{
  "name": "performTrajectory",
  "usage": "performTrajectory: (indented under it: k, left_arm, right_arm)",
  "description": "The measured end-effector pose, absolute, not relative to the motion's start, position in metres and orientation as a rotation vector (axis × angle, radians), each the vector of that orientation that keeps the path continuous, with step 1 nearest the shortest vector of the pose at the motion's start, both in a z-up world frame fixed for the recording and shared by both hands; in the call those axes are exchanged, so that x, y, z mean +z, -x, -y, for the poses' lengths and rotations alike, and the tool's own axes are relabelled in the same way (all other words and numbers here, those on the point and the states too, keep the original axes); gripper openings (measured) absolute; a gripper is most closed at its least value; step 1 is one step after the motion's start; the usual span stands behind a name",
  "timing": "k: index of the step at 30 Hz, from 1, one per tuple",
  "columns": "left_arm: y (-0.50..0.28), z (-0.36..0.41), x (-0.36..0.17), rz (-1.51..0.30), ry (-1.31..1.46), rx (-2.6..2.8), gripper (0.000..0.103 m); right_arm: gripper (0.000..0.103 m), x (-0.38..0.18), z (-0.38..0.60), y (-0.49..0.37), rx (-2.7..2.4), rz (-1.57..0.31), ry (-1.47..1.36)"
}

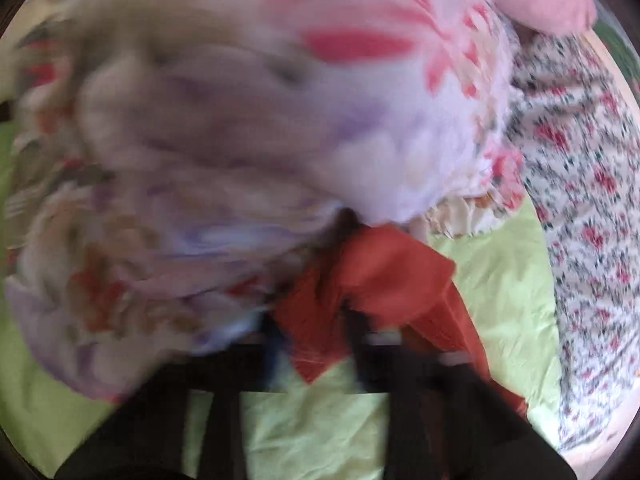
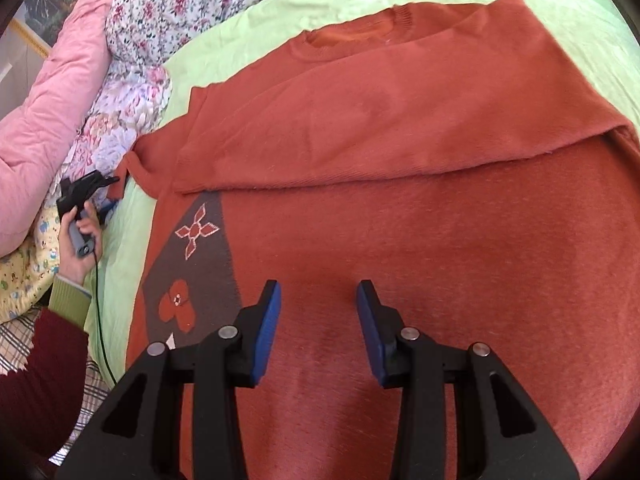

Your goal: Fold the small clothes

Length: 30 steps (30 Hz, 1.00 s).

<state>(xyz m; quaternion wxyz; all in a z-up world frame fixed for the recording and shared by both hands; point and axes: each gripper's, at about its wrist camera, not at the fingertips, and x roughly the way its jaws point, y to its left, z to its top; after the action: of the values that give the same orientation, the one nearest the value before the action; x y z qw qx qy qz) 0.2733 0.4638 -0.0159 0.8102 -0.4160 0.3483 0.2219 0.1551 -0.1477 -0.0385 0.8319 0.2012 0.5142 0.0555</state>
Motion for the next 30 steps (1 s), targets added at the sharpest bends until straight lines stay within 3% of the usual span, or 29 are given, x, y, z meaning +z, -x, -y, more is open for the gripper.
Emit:
performTrajectory:
  k: [8,13,18,23,30]
  left_arm:
    - [-0.263,-0.377,0.038,-0.637,0.767,0.321,0.008]
    - [-0.271,-0.273,0.094,-0.540,0.720,0.064,0.008]
    - [-0.290,-0.157,0.117,-0.569,0.650,-0.182,0.008]
    - [-0.326,-0.037,0.099,-0.670,0.573,-0.357,0.008]
    - [-0.358,0.076,0.022,-0.868,0.474,-0.429,0.009]
  right_arm:
    - [0.041,-0.038,0.143,-0.154,0.134,-1.076,-0.433]
    - [0.041,-0.030,0.154,-0.141,0.118,-1.046,-0.450]
    - [0.041,-0.017,0.173,-0.126,0.085,-0.988,-0.473]
    - [0.041,-0.009,0.201,-0.113,0.027,-0.945,-0.506]
    - [0.041,-0.010,0.242,-0.096,-0.070,-0.914,-0.562]
